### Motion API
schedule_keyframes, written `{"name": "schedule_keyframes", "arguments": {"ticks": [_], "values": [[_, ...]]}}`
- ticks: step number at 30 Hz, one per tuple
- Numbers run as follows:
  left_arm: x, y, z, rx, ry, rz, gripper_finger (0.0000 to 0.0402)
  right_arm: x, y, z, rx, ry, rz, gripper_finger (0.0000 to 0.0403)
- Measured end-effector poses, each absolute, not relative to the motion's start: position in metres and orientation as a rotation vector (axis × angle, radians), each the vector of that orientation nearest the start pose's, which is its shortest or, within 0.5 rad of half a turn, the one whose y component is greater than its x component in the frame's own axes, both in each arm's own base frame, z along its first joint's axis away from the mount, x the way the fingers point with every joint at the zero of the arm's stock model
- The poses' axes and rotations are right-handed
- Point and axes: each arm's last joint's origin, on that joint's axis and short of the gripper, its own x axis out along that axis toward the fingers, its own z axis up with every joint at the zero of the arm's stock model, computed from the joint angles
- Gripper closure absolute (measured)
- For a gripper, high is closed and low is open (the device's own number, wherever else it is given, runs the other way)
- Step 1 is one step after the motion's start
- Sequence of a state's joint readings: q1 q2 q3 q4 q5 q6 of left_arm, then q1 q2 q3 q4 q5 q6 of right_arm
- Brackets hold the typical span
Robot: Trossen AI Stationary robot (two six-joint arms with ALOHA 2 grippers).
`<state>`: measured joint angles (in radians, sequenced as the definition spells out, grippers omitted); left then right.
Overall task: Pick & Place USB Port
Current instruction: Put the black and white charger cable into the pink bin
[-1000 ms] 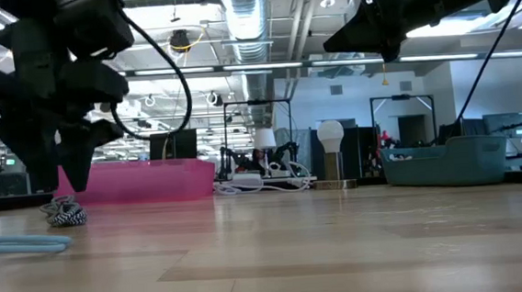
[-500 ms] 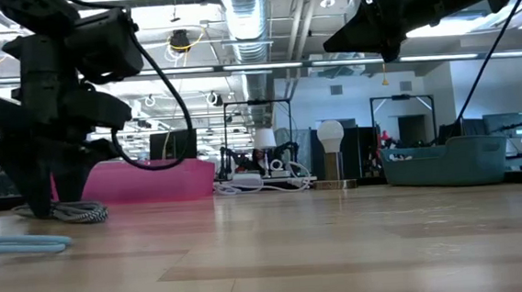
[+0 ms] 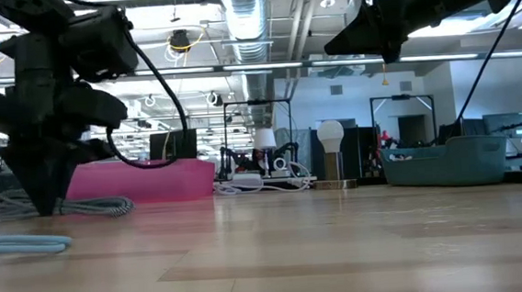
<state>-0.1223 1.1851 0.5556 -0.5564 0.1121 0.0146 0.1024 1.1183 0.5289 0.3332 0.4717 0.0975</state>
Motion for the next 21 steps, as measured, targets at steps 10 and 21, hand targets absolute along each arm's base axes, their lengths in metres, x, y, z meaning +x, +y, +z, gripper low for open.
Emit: {"name": "schedule_keyframes", "arguments": {"ticks": [10, 21], "values": [[0.168, -0.02, 0.205, 0.017, 0.922, -0.117, 0.0387, 0.232, 0.011, 0.23, 0.021, 0.236, -0.379, 0.0392], [0.14, -0.006, 0.239, 0.162, 0.665, 0.25, 0.0387, 0.232, 0.011, 0.23, 0.03, 0.232, -0.38, 0.0392]]}}
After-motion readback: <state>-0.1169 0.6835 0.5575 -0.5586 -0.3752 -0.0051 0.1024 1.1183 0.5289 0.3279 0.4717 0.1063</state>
